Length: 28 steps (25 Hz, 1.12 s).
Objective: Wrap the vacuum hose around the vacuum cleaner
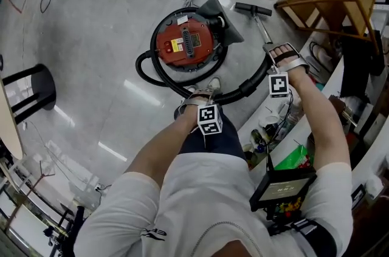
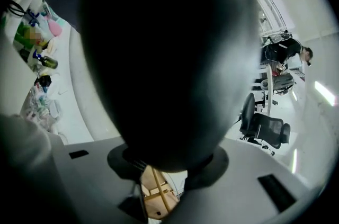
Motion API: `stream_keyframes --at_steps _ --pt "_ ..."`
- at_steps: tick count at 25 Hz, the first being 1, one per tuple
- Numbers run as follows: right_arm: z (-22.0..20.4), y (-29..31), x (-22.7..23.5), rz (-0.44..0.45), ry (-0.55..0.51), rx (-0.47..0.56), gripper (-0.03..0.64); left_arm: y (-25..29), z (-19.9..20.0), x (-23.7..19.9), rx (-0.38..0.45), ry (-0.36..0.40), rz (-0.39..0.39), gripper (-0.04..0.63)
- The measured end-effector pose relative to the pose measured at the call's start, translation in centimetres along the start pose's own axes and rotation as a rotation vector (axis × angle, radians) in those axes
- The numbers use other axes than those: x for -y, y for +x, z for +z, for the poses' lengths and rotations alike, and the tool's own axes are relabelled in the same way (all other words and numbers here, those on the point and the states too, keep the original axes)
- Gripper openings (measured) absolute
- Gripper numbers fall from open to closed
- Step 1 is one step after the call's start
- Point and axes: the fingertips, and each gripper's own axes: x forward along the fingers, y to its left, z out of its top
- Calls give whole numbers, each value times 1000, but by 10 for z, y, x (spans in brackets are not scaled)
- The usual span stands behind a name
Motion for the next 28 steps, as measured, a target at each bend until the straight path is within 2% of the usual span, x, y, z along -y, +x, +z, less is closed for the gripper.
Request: stream_keyframes --at_steps 7,15,28 --pt "5 31 39 -77 -69 73 158 17 6 -16 13 -85 19 106" --pt "11 61 64 -80 -119 110 158 35 6 -34 42 -179 49 106" --pt "34 97 122 -121 -184 135 158 40 -10 -75 79 -283 110 106"
